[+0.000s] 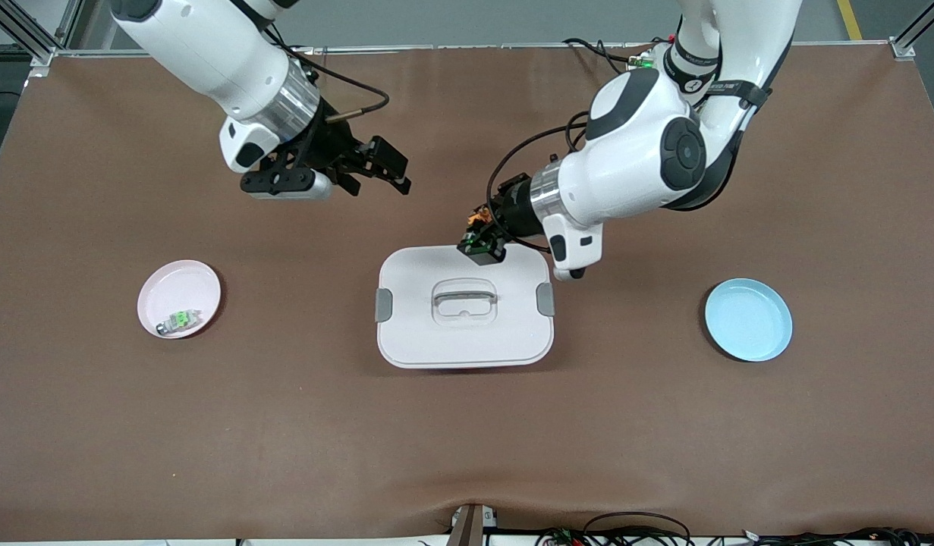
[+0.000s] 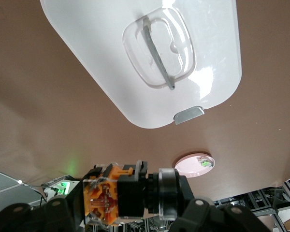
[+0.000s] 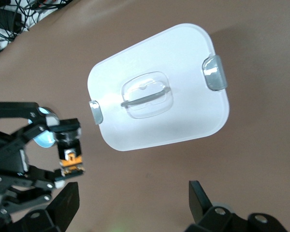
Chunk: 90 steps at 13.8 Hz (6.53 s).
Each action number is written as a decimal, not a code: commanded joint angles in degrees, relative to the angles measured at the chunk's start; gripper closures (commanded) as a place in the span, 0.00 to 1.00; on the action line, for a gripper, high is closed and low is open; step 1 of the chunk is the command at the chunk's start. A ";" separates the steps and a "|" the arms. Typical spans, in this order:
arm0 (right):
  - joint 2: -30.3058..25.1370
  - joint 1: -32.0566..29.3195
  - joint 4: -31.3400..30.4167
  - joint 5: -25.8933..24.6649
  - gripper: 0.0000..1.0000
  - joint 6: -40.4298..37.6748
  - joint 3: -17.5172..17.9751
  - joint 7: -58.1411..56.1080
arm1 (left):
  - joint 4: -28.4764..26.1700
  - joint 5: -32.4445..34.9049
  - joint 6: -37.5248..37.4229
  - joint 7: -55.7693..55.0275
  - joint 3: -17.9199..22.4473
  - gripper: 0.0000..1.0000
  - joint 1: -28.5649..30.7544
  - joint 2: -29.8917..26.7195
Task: Transfer orange switch to right arm and place
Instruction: 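Carry the switch above the box while the right gripper reaches toward it, then close the right gripper on the orange switch held by the left gripper, then open the left gripper and withdraw while the right gripper pulls the switch, then carry the orange switch with the right gripper over the white plate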
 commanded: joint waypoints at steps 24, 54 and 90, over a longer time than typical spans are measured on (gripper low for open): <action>0.05 10.68 -14.61 16.94 0.00 31.46 -0.53 4.53 | 3.11 -0.40 -0.42 -0.80 0.74 1.00 -2.55 1.66; 3.39 13.58 -14.35 17.03 0.85 36.14 -0.53 -2.76 | 3.20 -0.32 -0.33 -0.71 0.74 0.85 -2.82 2.01; -8.13 -27.53 -13.82 -27.79 1.00 -6.76 -1.32 -96.07 | 3.11 36.69 -21.06 60.16 5.22 0.00 28.46 -8.96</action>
